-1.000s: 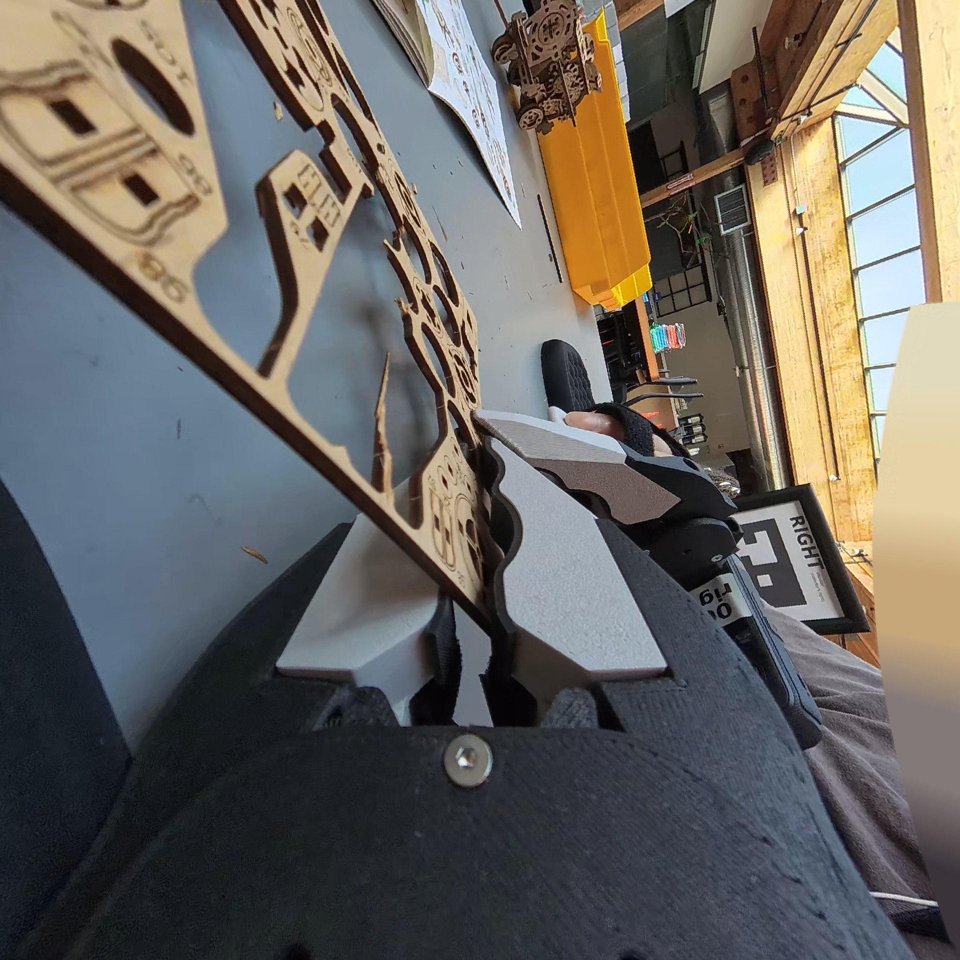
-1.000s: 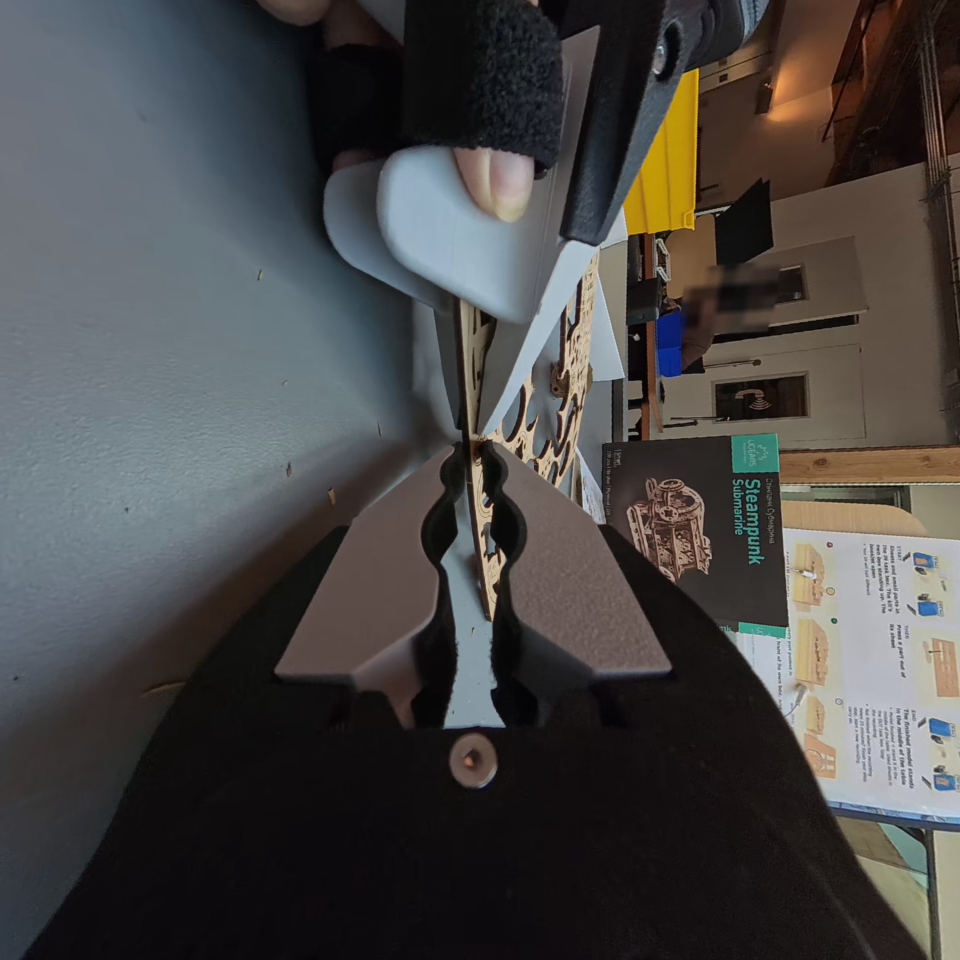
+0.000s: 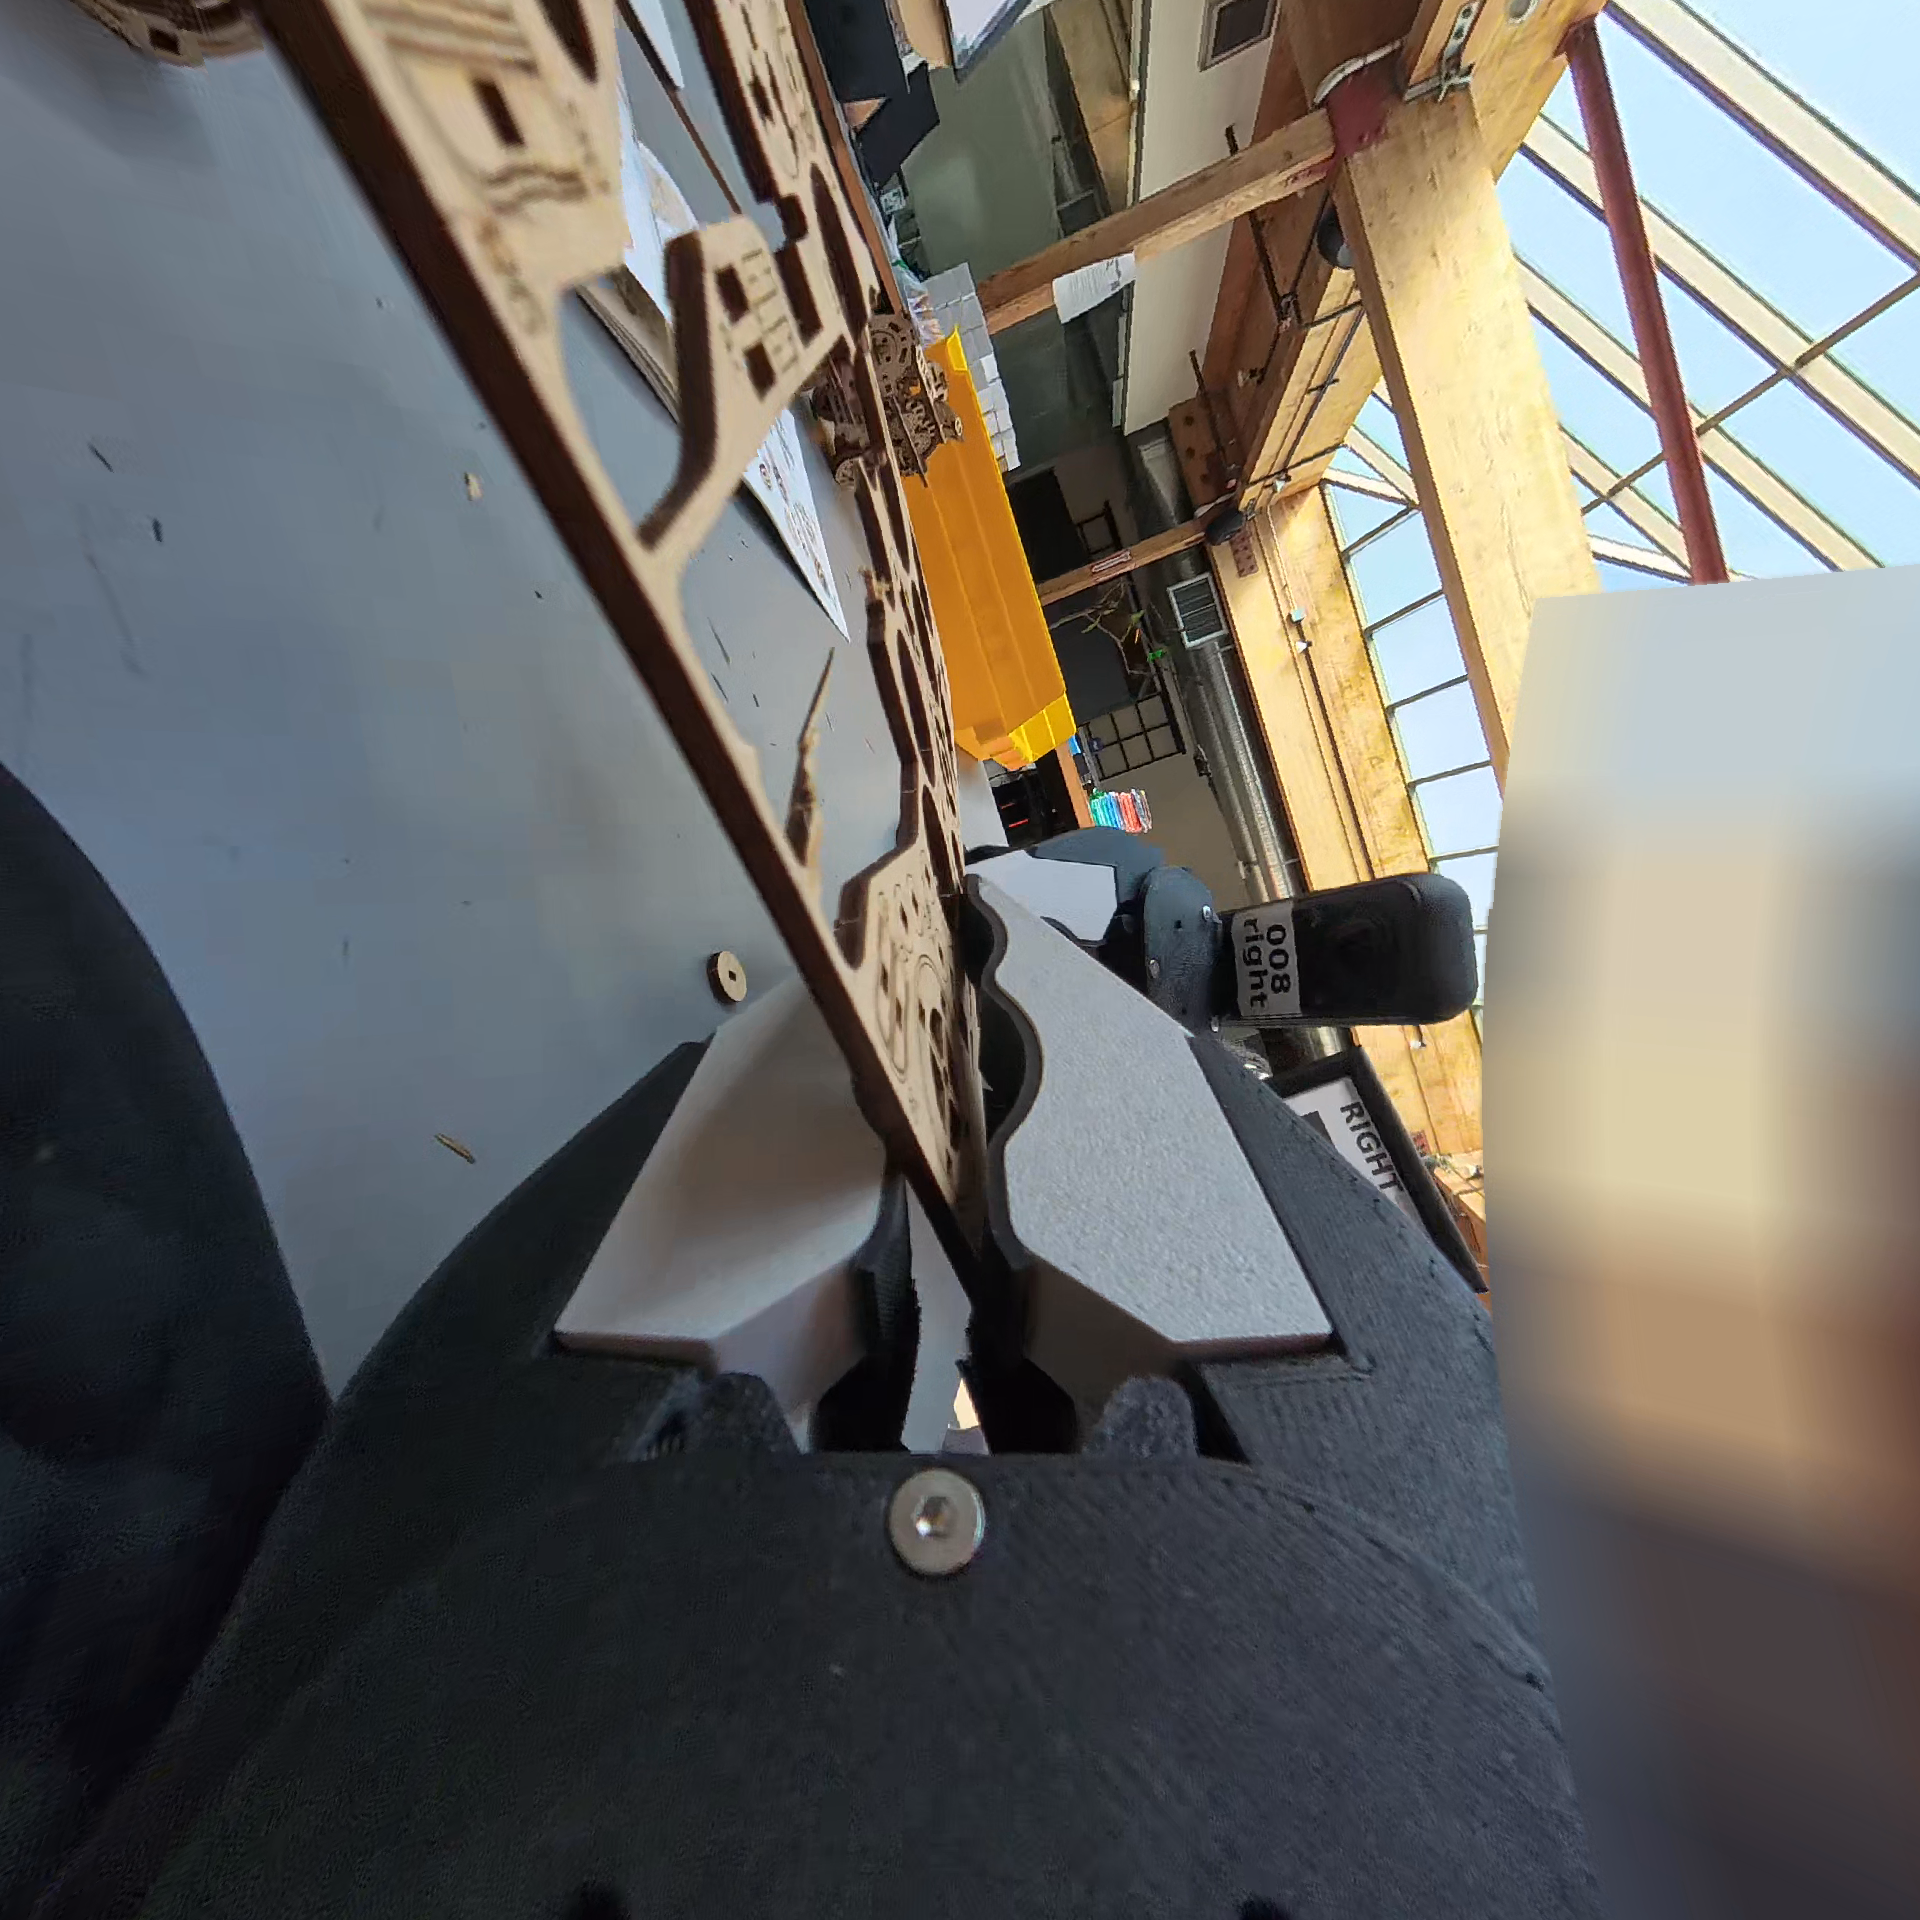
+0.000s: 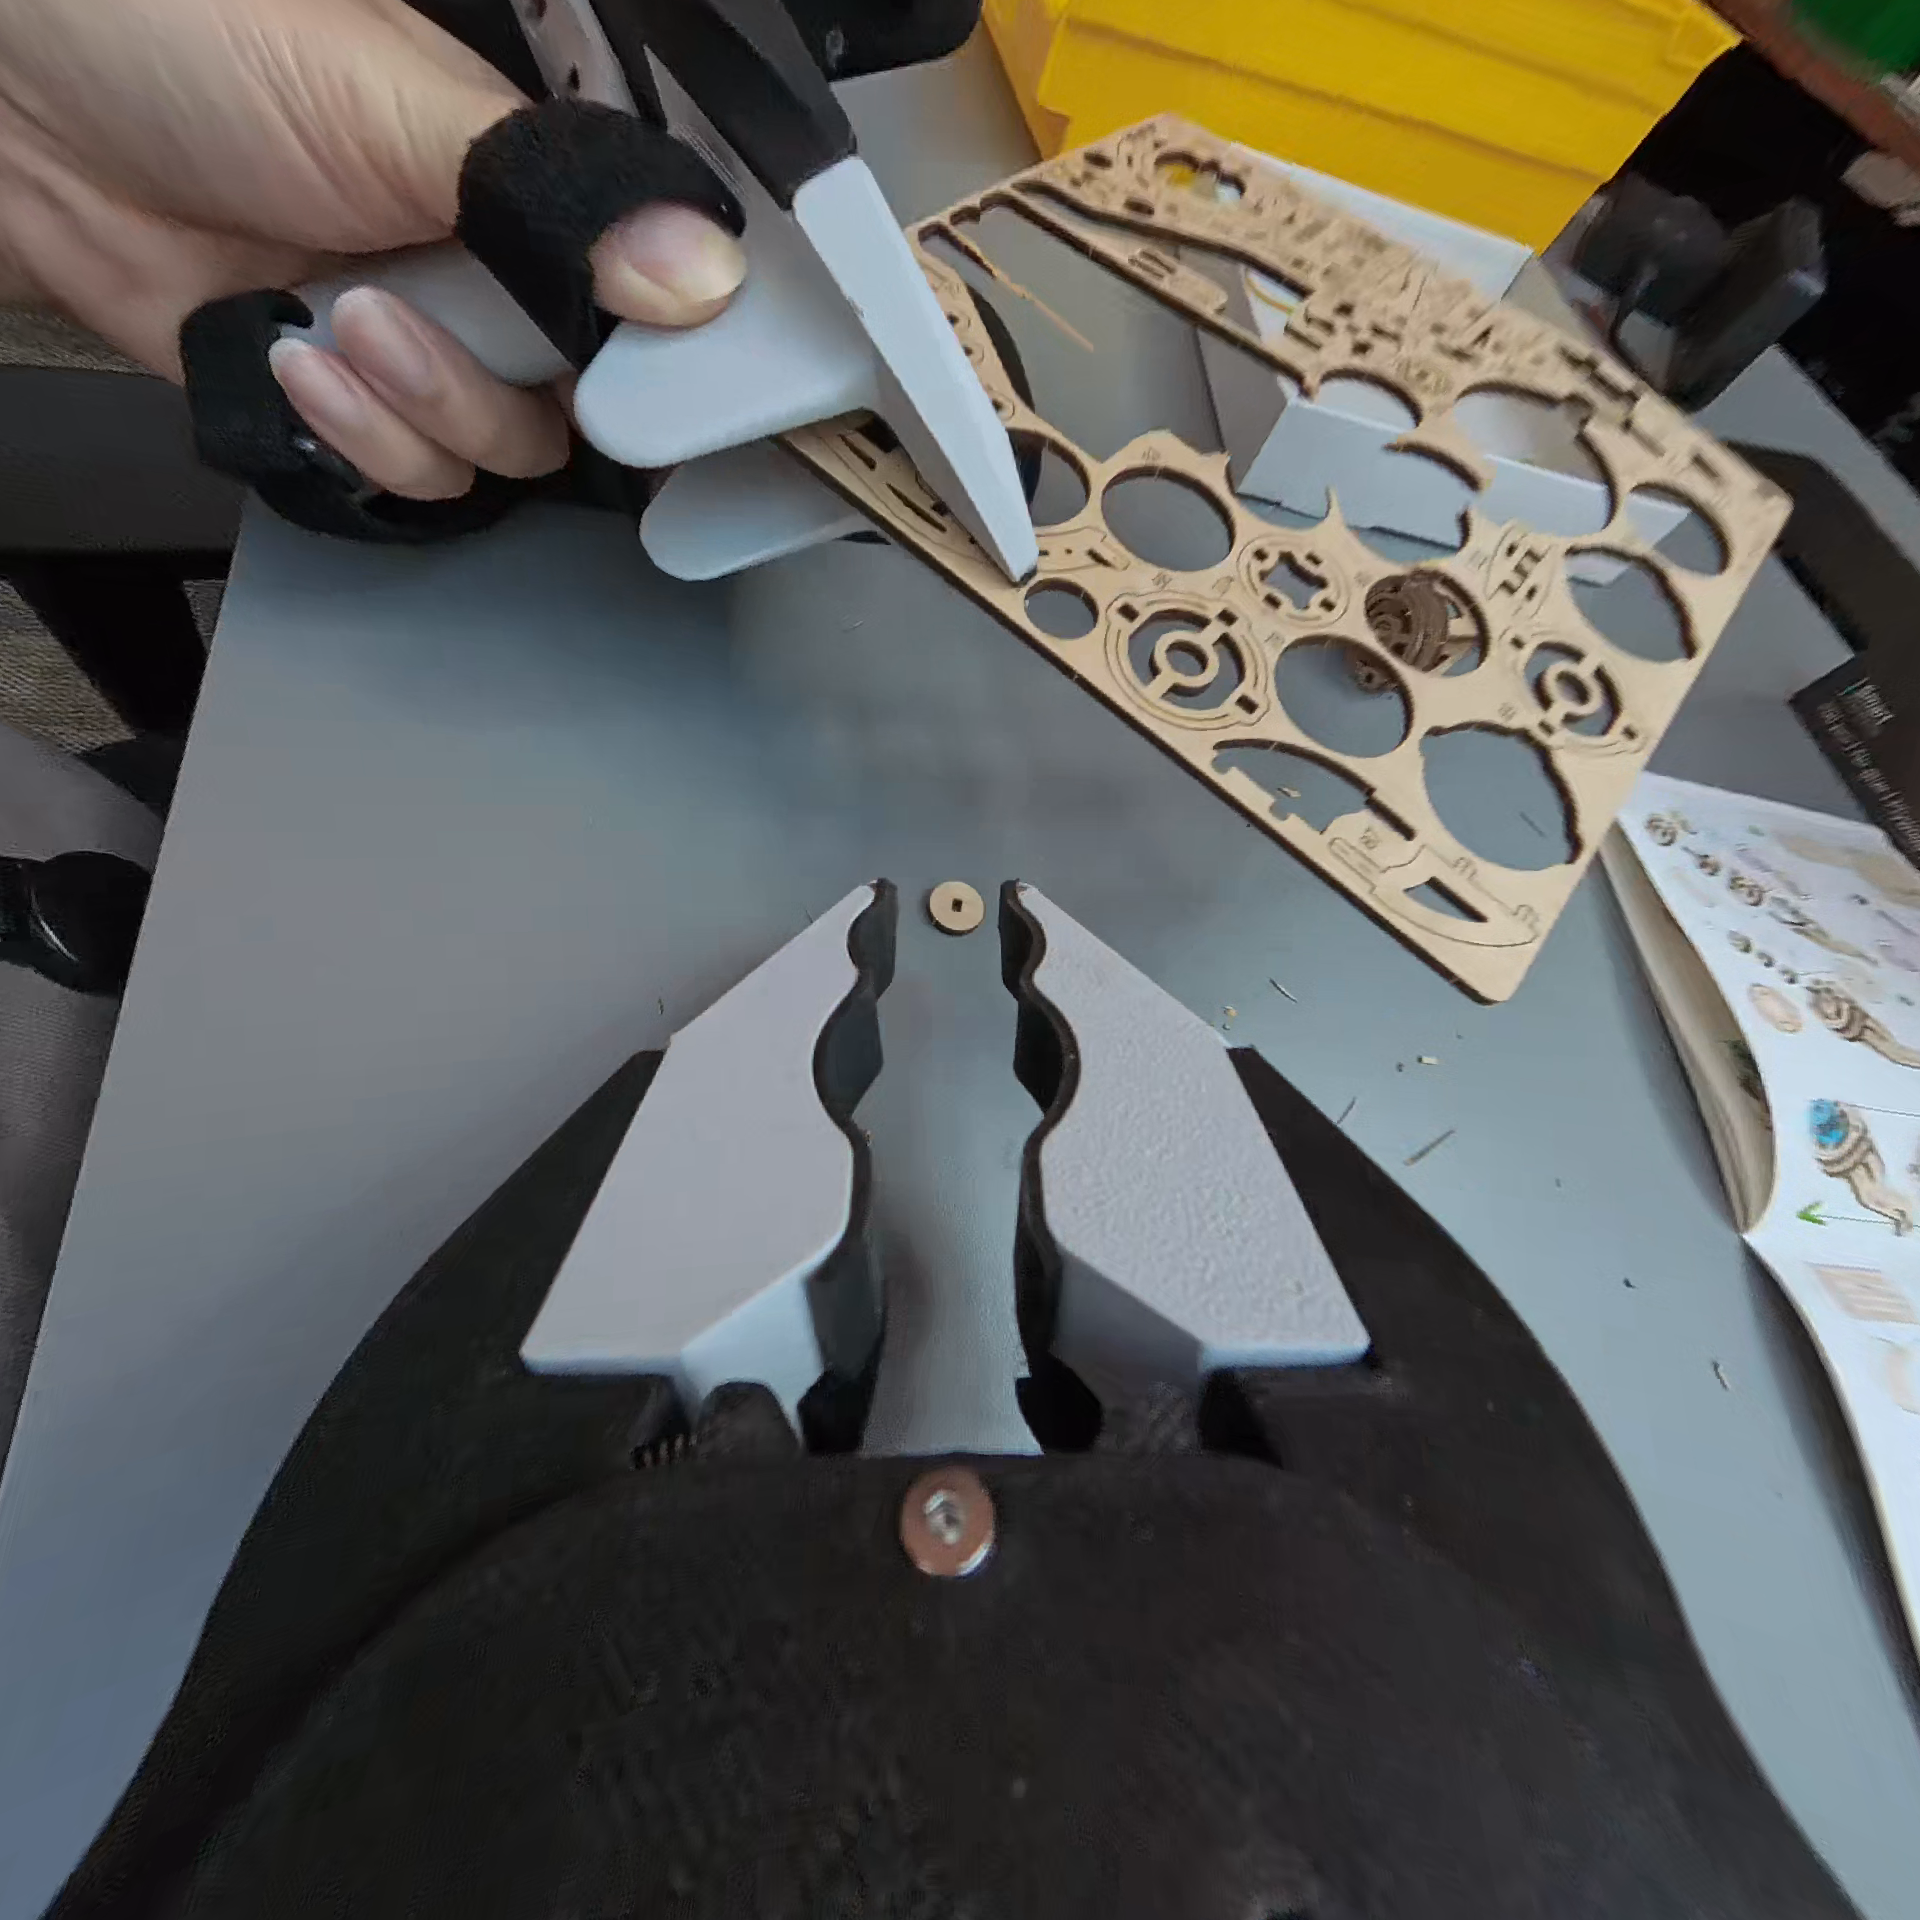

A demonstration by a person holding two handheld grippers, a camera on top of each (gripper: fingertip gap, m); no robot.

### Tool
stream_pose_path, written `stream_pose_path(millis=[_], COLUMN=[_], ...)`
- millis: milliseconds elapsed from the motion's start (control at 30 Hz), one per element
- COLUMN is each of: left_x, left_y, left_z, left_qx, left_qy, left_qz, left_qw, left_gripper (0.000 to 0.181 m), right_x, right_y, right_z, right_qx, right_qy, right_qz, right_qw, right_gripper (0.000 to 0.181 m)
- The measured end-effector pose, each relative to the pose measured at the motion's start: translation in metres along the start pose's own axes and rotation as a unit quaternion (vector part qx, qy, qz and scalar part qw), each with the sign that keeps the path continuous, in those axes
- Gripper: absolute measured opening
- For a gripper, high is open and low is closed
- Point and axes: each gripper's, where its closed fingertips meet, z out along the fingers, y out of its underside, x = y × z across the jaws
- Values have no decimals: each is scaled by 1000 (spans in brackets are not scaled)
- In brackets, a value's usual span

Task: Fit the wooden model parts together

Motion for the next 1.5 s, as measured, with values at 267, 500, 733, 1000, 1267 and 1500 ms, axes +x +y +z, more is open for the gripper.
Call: stream_pose_path(millis=[267,500,733,1000,1267,1500], left_x=[20,34,34,32,26,26], left_y=[-6,-35,-56,-65,-64,-61], left_z=[-6,-31,-59,-70,-72,-70], left_qx=[-3,18,39,55,52,46], left_qy=[27,27,-3,-2,1,7], left_qz=[31,86,129,129,114,111], left_qw=[999,996,991,990,992,993], left_gripper=[2,2,2,1,2,1], right_x=[4,1,57,90,71,54], right_y=[17,19,26,38,48,46], right_z=[23,26,5,3,5,2], right_qx=[-66,-81,-133,-258,-266,-249], right_qy=[-47,-68,110,176,83,49], right_qz=[88,92,-129,-633,-751,-792], right_qw=[993,990,976,708,598,556], right_gripper=[24,12,12,12,12,13])
